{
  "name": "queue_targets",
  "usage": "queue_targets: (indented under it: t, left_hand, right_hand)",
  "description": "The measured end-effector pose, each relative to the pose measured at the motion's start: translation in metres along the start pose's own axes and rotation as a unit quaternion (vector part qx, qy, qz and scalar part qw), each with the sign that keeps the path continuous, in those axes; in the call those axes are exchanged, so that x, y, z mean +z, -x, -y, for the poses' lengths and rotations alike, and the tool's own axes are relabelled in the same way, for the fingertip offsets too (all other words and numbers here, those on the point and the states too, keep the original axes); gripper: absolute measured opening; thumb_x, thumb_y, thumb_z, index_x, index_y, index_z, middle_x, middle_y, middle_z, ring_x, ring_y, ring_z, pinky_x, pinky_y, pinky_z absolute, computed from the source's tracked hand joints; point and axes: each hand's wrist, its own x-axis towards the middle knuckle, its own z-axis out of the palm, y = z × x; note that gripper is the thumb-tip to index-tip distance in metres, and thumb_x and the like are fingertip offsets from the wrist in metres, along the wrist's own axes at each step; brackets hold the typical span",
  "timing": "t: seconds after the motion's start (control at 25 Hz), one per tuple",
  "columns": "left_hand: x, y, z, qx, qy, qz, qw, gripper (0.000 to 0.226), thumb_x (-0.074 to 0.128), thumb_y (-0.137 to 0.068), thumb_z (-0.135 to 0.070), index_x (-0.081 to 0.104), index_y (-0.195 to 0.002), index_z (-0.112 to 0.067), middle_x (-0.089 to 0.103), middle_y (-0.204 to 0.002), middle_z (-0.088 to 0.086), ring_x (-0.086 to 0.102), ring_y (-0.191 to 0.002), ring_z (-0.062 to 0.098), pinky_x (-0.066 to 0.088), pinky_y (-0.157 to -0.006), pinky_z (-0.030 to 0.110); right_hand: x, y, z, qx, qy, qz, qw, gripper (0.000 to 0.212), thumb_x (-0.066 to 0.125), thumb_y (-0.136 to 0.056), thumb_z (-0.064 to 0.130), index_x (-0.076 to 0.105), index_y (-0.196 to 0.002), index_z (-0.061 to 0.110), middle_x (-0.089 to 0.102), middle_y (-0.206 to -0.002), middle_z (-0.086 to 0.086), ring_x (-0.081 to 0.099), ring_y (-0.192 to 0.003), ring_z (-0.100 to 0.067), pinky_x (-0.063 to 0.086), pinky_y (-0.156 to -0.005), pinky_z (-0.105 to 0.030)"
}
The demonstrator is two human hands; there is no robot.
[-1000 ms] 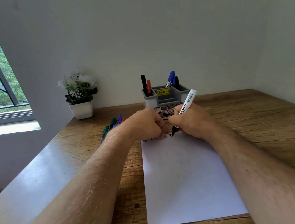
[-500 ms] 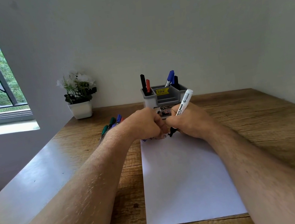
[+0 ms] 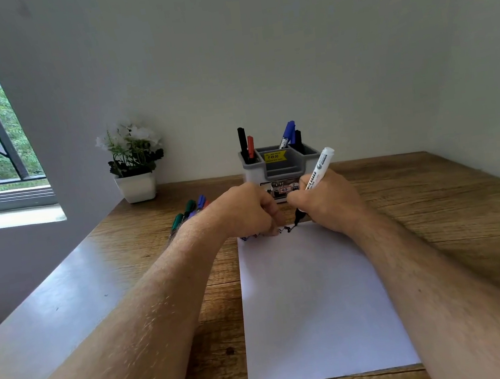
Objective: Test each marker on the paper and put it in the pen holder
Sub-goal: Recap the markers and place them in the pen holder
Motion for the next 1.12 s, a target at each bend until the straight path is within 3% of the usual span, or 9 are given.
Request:
queue_targets:
  t: [0.16, 0.24, 0.4, 0.48, 0.56, 0.68, 0.76, 0.92, 1.12]
  left_hand:
    - [-0.005, 0.002, -0.001, 0.021, 0.137, -0.088, 0.986, 0.012, 0.061, -0.095, -0.027, 0.072, -0.100, -0.025, 0.066, -0.090, -0.010, 0.061, -0.086, 0.007, 0.050, -0.078, 0.026]
    - [-0.008, 0.002, -0.006, 0.008, 0.246, -0.109, 0.963, 0.020, 0.050, -0.101, -0.020, 0.070, -0.102, -0.019, 0.061, -0.084, -0.009, 0.056, -0.077, 0.005, 0.049, -0.074, 0.025]
    - [-0.009, 0.001, -0.009, -0.012, 0.542, -0.149, 0.827, 0.032, 0.035, -0.094, -0.003, 0.064, -0.107, -0.011, 0.047, -0.072, 0.001, 0.042, -0.058, 0.013, 0.036, -0.053, 0.027]
    - [-0.013, 0.001, -0.009, -0.019, 0.625, -0.189, 0.757, 0.034, 0.037, -0.090, 0.004, 0.065, -0.103, -0.010, 0.052, -0.073, 0.002, 0.049, -0.056, 0.014, 0.040, -0.047, 0.025]
    - [-0.019, 0.006, -0.011, -0.036, 0.654, -0.225, 0.721, 0.037, 0.037, -0.092, 0.009, 0.065, -0.110, -0.007, 0.054, -0.075, 0.003, 0.050, -0.056, 0.012, 0.044, -0.038, 0.021]
    - [-0.023, 0.006, -0.007, -0.033, 0.704, -0.218, 0.675, 0.039, 0.039, -0.096, 0.011, 0.060, -0.125, -0.003, 0.058, -0.074, 0.005, 0.058, -0.046, 0.009, 0.053, -0.047, 0.024]
    - [-0.022, 0.004, -0.002, -0.023, 0.740, -0.188, 0.646, 0.034, 0.043, -0.099, 0.007, 0.059, -0.127, -0.004, 0.064, -0.068, 0.004, 0.062, -0.044, 0.008, 0.058, -0.061, 0.033]
    - [-0.018, 0.002, -0.003, -0.030, 0.731, -0.190, 0.655, 0.024, 0.050, -0.100, -0.002, 0.065, -0.119, -0.005, 0.068, -0.068, 0.001, 0.060, -0.045, 0.006, 0.048, -0.048, 0.020]
    - [-0.015, -0.006, 0.004, -0.044, 0.717, -0.189, 0.670, 0.023, 0.051, -0.102, -0.010, 0.071, -0.114, -0.006, 0.069, -0.081, 0.002, 0.053, -0.065, 0.010, 0.044, -0.061, 0.021]
  right_hand:
    - [-0.007, 0.004, 0.009, -0.006, -0.097, -0.033, 0.995, 0.026, 0.064, -0.082, 0.021, 0.050, -0.060, 0.018, 0.050, -0.060, 0.001, 0.046, -0.054, -0.010, 0.030, -0.035, -0.007]
    - [-0.007, 0.004, 0.011, -0.016, -0.141, -0.034, 0.989, 0.025, 0.064, -0.083, 0.017, 0.053, -0.061, 0.018, 0.052, -0.057, 0.001, 0.047, -0.051, -0.010, 0.032, -0.036, -0.009]
    - [-0.009, 0.006, 0.017, -0.046, -0.261, 0.009, 0.964, 0.021, 0.067, -0.089, 0.010, 0.058, -0.071, 0.016, 0.056, -0.059, -0.002, 0.049, -0.043, -0.006, 0.034, -0.036, -0.013]
    - [-0.012, 0.007, 0.020, -0.037, -0.328, 0.022, 0.944, 0.021, 0.069, -0.088, 0.006, 0.058, -0.073, 0.014, 0.054, -0.059, -0.004, 0.045, -0.035, -0.003, 0.032, -0.033, -0.014]
    - [-0.013, 0.005, 0.020, -0.021, -0.383, 0.033, 0.923, 0.018, 0.071, -0.086, 0.005, 0.061, -0.074, 0.013, 0.053, -0.060, -0.005, 0.041, -0.033, -0.007, 0.029, -0.032, -0.015]
    - [-0.012, 0.006, 0.020, 0.002, -0.416, 0.048, 0.908, 0.007, 0.070, -0.086, 0.014, 0.071, -0.081, 0.018, 0.063, -0.067, -0.005, 0.044, -0.038, -0.011, 0.030, -0.037, -0.015]
    - [-0.013, 0.008, 0.021, 0.017, -0.442, 0.058, 0.895, 0.018, 0.060, -0.091, 0.021, 0.074, -0.096, 0.012, 0.071, -0.074, -0.007, 0.048, -0.042, -0.012, 0.030, -0.041, -0.017]
    - [-0.015, 0.010, 0.023, 0.013, -0.491, 0.056, 0.869, 0.034, 0.044, -0.091, 0.020, 0.071, -0.103, 0.004, 0.074, -0.080, -0.015, 0.049, -0.042, -0.014, 0.030, -0.043, -0.018]
    - [-0.016, 0.009, 0.025, 0.010, -0.500, 0.042, 0.865, 0.016, 0.045, -0.094, 0.017, 0.060, -0.091, 0.012, 0.075, -0.082, -0.017, 0.049, -0.041, -0.016, 0.030, -0.043, -0.020]
